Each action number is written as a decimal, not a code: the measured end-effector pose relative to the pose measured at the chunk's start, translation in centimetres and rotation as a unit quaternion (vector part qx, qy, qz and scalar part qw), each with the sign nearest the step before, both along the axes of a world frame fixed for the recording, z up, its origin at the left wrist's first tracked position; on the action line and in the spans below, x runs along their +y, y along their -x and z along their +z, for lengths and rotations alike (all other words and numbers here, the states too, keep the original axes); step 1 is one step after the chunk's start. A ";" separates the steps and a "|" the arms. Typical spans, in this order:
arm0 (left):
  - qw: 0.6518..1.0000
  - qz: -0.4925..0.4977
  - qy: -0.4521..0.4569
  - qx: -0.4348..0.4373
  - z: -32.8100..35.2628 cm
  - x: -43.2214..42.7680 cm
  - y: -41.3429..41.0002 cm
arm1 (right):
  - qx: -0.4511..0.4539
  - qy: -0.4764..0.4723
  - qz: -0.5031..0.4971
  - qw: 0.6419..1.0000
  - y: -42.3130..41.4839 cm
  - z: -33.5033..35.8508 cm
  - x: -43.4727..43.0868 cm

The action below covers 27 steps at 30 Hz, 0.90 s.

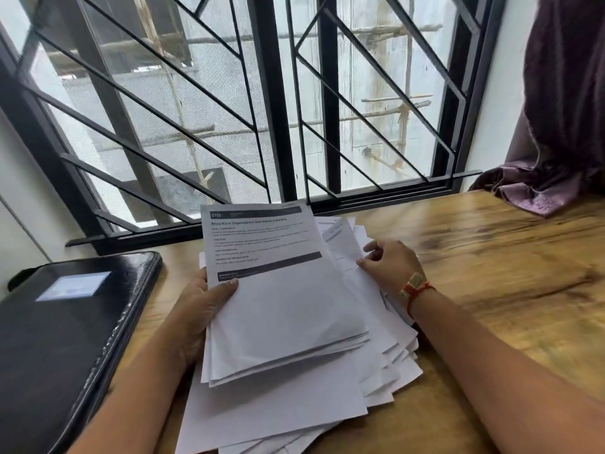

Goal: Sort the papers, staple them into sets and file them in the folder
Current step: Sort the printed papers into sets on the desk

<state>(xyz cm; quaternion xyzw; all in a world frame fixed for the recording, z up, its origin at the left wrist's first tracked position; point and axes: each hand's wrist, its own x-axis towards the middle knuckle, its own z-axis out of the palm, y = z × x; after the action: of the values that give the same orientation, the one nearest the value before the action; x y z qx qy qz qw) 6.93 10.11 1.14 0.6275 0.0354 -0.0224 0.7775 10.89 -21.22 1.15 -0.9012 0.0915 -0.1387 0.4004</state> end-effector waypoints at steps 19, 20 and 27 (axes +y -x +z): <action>0.999 -0.014 0.016 -0.030 0.1 -0.3 0.3 | -0.451 0.001 -0.107 0.886 0.3 2.7 -1.4; 0.999 -0.015 0.020 -0.029 0.1 -0.4 0.3 | -0.460 0.019 -0.111 0.881 0.5 2.8 -1.3; 0.999 -0.007 0.034 -0.035 0.2 -0.1 0.3 | -0.494 0.119 -0.050 0.860 1.2 3.3 -0.4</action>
<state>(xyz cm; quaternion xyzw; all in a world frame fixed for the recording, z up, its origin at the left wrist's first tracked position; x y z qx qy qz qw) 6.62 10.04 1.35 0.6012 0.0032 -0.0070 0.7991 9.65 -21.59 4.46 -0.7490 -0.0910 -0.5956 0.2756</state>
